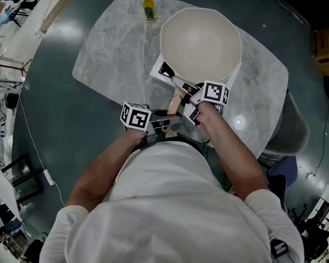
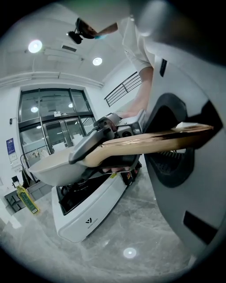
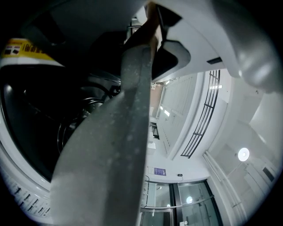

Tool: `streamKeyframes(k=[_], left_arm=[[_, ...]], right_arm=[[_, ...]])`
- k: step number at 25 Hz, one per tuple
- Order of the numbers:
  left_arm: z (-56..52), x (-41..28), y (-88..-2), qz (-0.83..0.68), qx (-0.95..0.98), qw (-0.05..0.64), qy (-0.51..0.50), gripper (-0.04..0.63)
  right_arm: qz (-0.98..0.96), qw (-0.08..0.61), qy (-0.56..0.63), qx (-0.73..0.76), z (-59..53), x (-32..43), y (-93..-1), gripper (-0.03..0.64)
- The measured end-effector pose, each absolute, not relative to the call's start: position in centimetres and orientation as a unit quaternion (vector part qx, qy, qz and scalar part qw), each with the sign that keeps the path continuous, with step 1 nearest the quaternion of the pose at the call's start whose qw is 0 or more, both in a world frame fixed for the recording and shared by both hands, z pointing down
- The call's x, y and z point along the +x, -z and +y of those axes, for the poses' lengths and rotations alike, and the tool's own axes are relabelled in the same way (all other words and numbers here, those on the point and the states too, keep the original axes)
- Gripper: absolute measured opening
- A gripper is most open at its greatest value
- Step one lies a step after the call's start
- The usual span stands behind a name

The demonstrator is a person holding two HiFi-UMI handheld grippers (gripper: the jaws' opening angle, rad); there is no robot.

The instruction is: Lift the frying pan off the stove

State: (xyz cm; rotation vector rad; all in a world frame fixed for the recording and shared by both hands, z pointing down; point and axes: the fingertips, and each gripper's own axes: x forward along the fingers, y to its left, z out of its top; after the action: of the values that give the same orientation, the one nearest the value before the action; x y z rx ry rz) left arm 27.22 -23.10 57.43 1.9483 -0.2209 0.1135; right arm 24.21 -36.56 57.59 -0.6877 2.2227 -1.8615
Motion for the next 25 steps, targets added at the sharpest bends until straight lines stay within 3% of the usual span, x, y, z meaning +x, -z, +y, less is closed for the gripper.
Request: streamKeyframes(k=[10,15,25], left_arm=[[-22.2,25.4,-55.4,-0.085,0.828,0.554,-0.037,0.117],[-19.9,20.9,-54.0,-0.082,0.833,0.546,-0.031,0.117],[-19.6,20.7,-50.3,-0.075,0.84,0.537,-0.021,0.117]], right_arm=[[0.738,0.095,0.62,-0.247,-35.8,22.8,-56.4,0.169],[0.744,0.105,0.612,-0.247,-33.4,18.5,-54.3,0.169],[0.755,0.107,0.599,-0.245,-33.2,18.3,-50.9,0.169]])
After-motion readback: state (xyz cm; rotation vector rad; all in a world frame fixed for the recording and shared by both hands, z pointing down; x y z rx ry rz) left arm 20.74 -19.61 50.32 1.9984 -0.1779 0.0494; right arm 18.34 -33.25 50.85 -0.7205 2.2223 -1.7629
